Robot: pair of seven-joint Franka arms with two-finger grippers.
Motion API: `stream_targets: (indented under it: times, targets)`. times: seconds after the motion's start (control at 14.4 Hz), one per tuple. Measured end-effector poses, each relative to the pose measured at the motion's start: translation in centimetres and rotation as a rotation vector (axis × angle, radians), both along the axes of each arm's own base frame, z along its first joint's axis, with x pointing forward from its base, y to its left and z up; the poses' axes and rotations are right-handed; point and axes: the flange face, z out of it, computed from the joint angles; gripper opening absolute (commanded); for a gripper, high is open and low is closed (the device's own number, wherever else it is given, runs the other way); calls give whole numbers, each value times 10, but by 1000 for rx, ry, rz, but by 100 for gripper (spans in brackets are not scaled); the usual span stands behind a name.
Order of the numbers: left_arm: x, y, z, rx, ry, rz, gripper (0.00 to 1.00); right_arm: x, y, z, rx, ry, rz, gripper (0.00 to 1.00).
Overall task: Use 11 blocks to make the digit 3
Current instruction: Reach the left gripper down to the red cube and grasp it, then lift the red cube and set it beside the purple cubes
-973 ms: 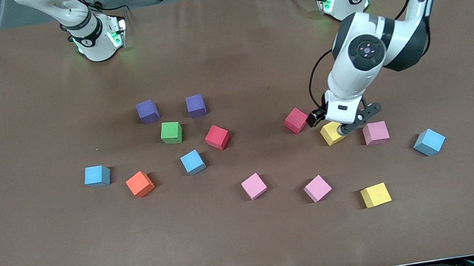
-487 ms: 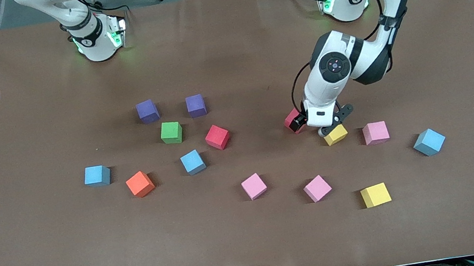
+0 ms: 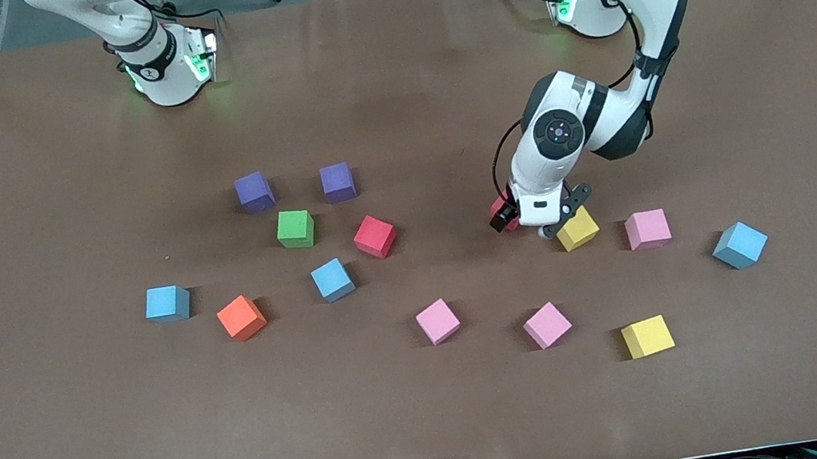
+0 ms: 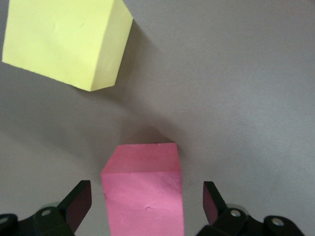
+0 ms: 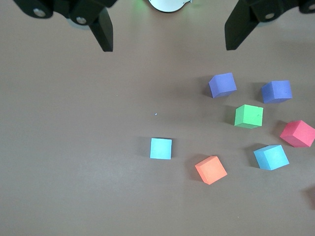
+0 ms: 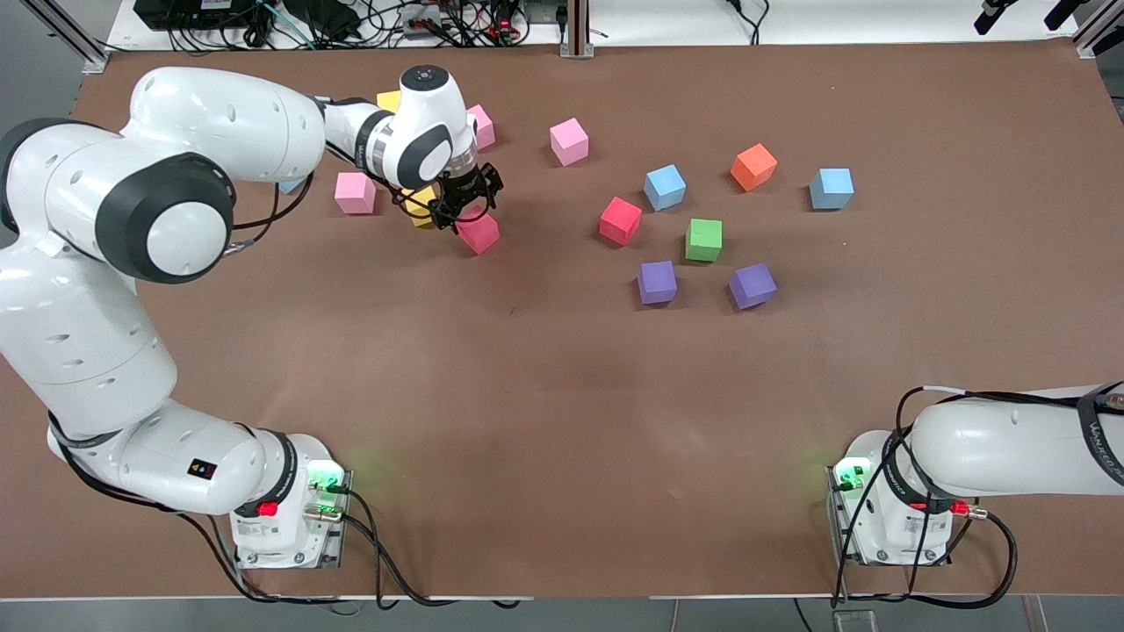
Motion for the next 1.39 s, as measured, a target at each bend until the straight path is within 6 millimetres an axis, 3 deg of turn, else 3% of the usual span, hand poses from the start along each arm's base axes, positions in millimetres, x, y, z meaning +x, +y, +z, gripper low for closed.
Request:
stream_targets:
  times: [0.07,0.35,0.56,0.7,0.9,1.18,1.39]
  targets:
    - [-1,0,-1,2,3,1,96,0,0,0,0,1,0,100]
    - [-6,-1,-8,9,18,1,57,-2,-1,-1,1,15,-2,100]
    - [-12,-13,-7,7,17,-22,29,-2,-2,-1,1,17,-4,100]
    - [-22,-32,-1,1,6,-57,24,-2,-5,-1,1,17,-8,100]
    - [-48,-75,20,-10,-16,-143,25,-2,-6,-1,2,17,-10,100]
    - [-105,-141,39,-23,-46,-311,25,-2,-6,-1,2,17,-10,100]
    - [-148,-180,34,-3,-65,-446,28,-2,-6,-1,0,16,-10,100]
